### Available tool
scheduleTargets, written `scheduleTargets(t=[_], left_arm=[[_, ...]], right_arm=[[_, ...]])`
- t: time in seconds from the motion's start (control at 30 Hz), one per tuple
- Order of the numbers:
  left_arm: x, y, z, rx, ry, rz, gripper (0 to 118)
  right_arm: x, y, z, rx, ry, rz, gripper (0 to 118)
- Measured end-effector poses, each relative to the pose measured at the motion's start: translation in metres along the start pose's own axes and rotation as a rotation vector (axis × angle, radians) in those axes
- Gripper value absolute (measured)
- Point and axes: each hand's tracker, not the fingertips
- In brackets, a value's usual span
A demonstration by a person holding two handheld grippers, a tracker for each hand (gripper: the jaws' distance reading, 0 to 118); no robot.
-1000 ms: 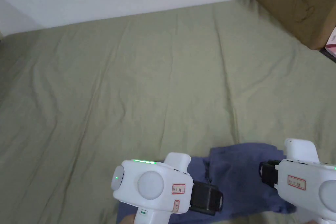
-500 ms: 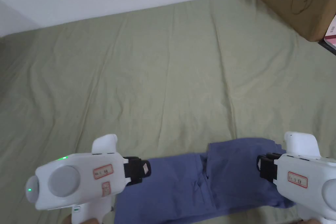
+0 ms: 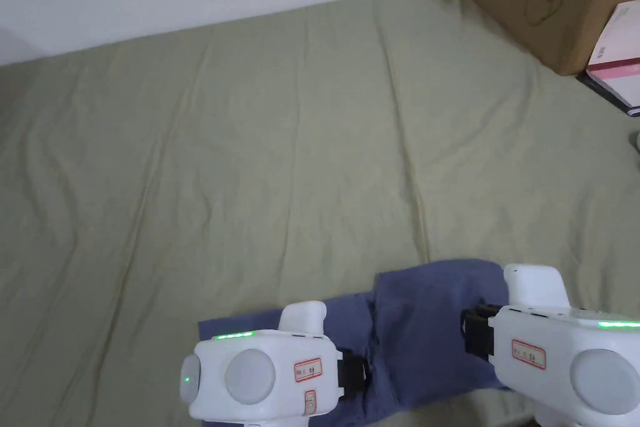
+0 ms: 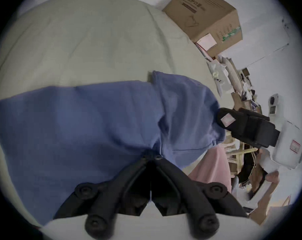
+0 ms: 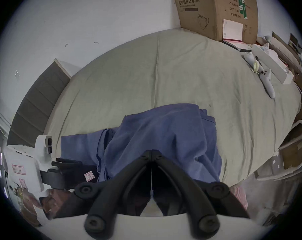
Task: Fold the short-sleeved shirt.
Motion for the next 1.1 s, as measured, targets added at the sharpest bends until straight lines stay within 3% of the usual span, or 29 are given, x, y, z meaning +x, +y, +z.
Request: scheduleTargets(t=[0.33, 0.53, 0.67, 0.8, 0.83, 0.87, 0.9, 0.93, 0.97, 1.0, 1.1], left_arm=[[0.016, -0.006, -0.017, -0.01, 0.079, -0.09, 0], [0.012, -0.017, -0.008, -0.007, 0.01, -0.122, 0], [-0.027, -0.019, 0.026, 0.024, -0.068, -0.034, 0], [-0.075, -0.026, 0.084, 0.119, -0.118, 0.076, 1], [-0.089, -0.03, 0.096, 0.136, -0.133, 0.105, 9], [-0.104, -0.035, 0.107, 0.173, -0.127, 0.141, 27], [-0.116, -0.04, 0.117, 0.19, -0.115, 0.161, 62], [-0.13, -0.045, 0.123, 0.2, -0.106, 0.196, 83], [-0.142, -0.05, 0.127, 0.206, -0.108, 0.234, 97], [-0.152, -0.052, 0.129, 0.202, -0.108, 0.262, 105], [-0.177, -0.056, 0.127, 0.26, -0.156, 0.363, 107]], right_arm=[[-0.011, -0.004, -0.001, -0.027, -0.012, 0.008, 1], [-0.024, 0.0, 0.003, -0.039, -0.006, 0.024, 1], [-0.04, 0.006, 0.015, -0.027, -0.025, 0.11, 1], [-0.053, 0.01, 0.017, -0.014, -0.013, 0.116, 1], [-0.056, 0.01, 0.015, -0.016, -0.007, 0.116, 1], [-0.061, 0.011, 0.013, -0.019, -0.002, 0.121, 1], [-0.066, 0.012, 0.011, -0.026, 0.003, 0.134, 1], [-0.071, 0.012, 0.01, -0.029, 0.007, 0.153, 1], [-0.077, 0.012, 0.009, -0.028, 0.011, 0.172, 1], [-0.082, 0.012, 0.008, -0.028, 0.019, 0.187, 1], [-0.096, 0.012, 0.002, -0.04, 0.039, 0.213, 1]])
